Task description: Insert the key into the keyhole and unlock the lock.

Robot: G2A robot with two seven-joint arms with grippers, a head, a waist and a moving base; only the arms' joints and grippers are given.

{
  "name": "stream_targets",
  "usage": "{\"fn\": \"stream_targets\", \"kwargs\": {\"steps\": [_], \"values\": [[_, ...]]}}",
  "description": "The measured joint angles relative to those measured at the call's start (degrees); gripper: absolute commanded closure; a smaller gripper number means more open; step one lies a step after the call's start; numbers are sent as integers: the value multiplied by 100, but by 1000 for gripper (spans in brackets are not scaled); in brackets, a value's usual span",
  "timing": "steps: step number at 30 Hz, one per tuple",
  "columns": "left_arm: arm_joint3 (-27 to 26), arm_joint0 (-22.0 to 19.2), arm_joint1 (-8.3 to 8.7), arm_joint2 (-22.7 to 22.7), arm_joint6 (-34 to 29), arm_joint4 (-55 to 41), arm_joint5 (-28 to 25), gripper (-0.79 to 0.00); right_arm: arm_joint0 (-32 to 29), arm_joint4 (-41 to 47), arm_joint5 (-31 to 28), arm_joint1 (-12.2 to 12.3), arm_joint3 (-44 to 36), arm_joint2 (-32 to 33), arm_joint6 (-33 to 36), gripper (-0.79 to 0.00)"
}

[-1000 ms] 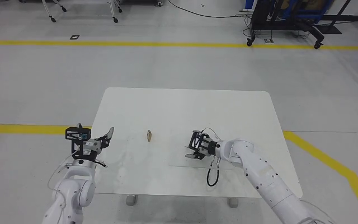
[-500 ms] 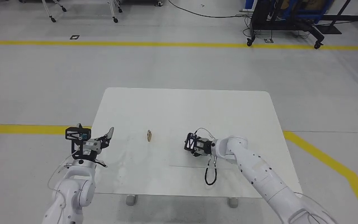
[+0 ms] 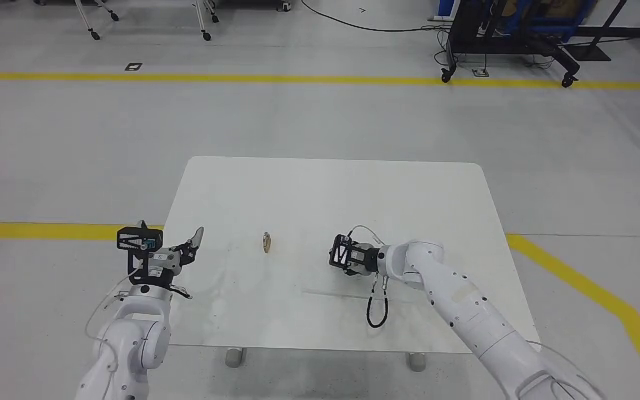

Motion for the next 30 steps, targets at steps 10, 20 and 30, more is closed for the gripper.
{"fn": "stream_targets", "kwargs": {"steps": [10, 20, 30], "values": [[0, 0, 0, 0, 0, 0, 0, -785, -87, 29, -10, 51, -185, 130, -52, 0], [-118, 30, -7, 58, -123, 170, 76, -785, -87, 29, -10, 51, -185, 130, -51, 0], [-550, -507, 54, 933, -1664, 516, -2118, -785, -87, 29, -10, 51, -185, 130, -51, 0]]}}
